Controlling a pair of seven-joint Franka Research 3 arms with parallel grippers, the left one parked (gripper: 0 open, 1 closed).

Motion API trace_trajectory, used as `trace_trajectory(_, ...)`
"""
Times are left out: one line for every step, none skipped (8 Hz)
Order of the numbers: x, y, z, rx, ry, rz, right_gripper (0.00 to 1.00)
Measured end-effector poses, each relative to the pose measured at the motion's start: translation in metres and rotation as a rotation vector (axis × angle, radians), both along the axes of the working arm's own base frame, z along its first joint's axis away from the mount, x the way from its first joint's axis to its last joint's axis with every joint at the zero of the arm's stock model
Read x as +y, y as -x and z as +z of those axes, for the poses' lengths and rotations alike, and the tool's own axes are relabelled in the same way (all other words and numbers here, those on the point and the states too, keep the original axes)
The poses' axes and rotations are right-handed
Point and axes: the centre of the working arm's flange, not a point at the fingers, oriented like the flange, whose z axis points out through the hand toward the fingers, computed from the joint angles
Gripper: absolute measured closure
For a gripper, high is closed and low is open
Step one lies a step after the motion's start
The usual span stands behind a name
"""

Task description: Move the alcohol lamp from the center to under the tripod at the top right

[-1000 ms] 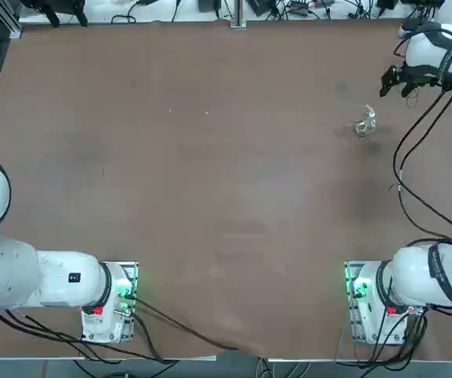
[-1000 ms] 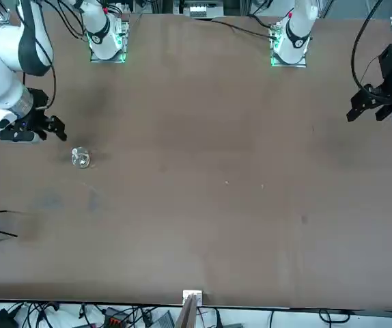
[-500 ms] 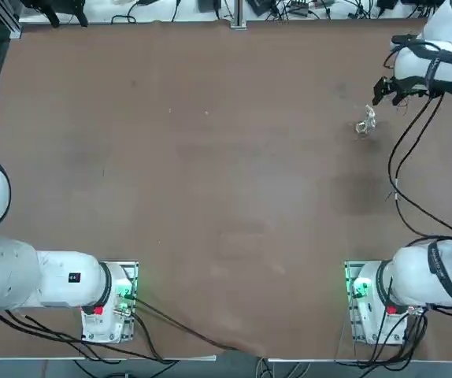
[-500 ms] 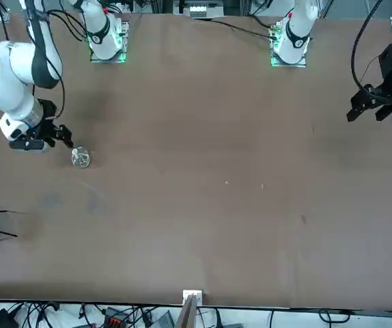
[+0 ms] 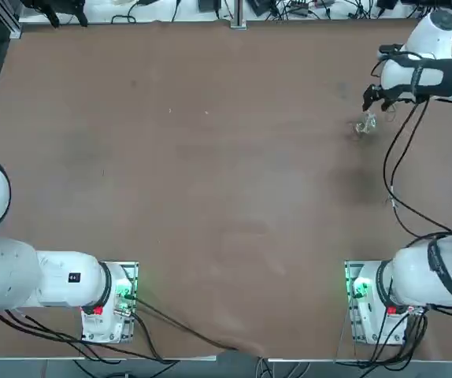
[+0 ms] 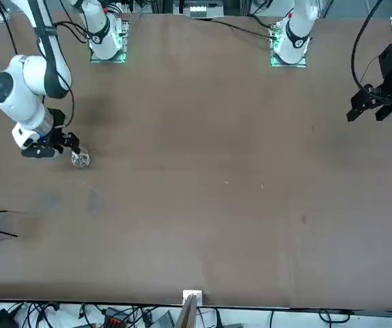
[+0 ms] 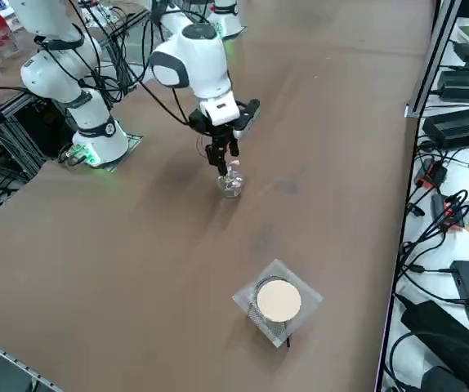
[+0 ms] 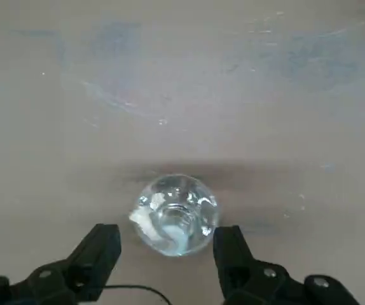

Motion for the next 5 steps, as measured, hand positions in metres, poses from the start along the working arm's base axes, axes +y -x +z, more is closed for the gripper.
trace_trajectory(0.004, 0.000, -0.005, 0.005, -0.001, 0.002, 0.12)
trace_trajectory(0.004, 0.000, -0.010, 0.011, -0.001, 0.001, 0.13)
trace_trajectory(0.003, 0.000, -0.013, 0.018, -0.001, -0.001, 0.14)
trace_trajectory(0.001, 0.001, -0.018, 0.026, -0.001, -0.004, 0.15)
trace_trajectory(0.000, 0.001, -0.022, 0.032, -0.001, -0.006, 0.16)
